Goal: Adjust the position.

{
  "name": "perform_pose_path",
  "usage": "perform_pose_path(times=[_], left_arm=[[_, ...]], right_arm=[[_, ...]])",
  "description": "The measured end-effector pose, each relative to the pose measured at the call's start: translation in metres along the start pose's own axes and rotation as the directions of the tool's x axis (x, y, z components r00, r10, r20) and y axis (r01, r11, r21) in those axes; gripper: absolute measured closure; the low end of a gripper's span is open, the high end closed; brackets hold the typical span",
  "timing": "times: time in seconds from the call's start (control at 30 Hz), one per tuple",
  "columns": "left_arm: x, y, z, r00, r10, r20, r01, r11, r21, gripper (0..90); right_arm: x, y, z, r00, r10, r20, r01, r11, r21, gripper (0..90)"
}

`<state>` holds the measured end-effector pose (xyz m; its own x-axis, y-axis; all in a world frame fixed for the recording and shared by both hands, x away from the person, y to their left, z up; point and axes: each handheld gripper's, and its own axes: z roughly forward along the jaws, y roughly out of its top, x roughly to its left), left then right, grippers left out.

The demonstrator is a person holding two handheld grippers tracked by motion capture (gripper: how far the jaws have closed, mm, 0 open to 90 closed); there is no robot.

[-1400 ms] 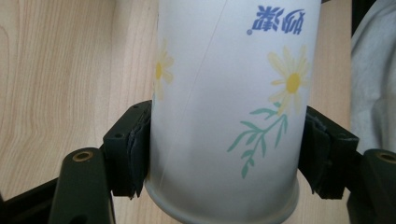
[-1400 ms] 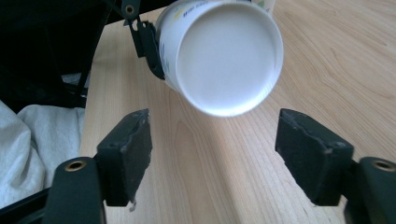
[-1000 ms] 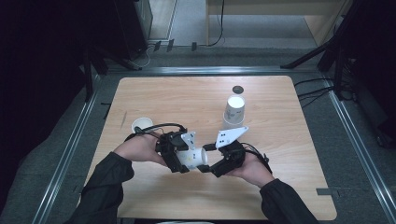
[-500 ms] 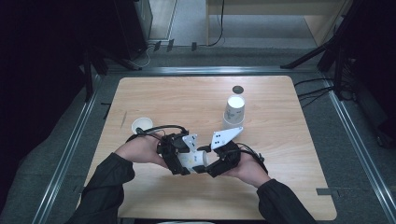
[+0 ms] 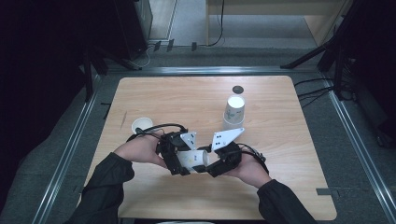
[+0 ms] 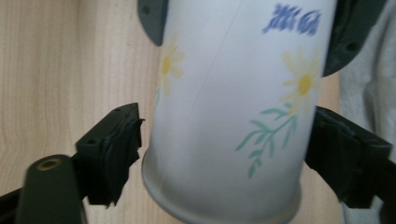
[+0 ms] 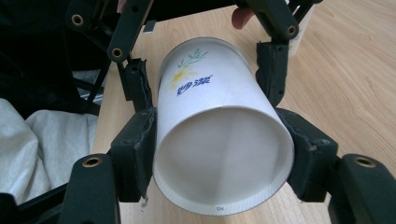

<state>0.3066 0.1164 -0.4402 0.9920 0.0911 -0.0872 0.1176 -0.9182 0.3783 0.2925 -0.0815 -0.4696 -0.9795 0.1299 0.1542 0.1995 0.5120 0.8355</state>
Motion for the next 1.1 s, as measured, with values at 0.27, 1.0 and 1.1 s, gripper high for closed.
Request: perform_pose_path(times=[0.27, 1.0, 1.1], left_arm=[[0.005, -0.008, -0.006, 0.9992, -0.039, -0.010, 0.038, 0.9960, -0.081, 8.9], [0.008, -0.043, -0.015, 0.9864, -0.156, 0.051, 0.164, 0.9384, -0.304, 9.4], [0.006, -0.044, -0.013, 0.9851, -0.168, 0.034, 0.170, 0.9340, -0.314, 9.4]], right_arm=[[-0.005, -0.001, -0.014, 0.9998, 0.004, 0.022, -0.003, 0.999, -0.033, 34.8], [-0.011, -0.005, -0.041, 0.9989, 0.039, 0.026, -0.036, 0.993, -0.108, 34.7], [-0.013, -0.007, -0.041, 0.9983, 0.056, 0.019, -0.054, 0.995, -0.089, 34.7]])
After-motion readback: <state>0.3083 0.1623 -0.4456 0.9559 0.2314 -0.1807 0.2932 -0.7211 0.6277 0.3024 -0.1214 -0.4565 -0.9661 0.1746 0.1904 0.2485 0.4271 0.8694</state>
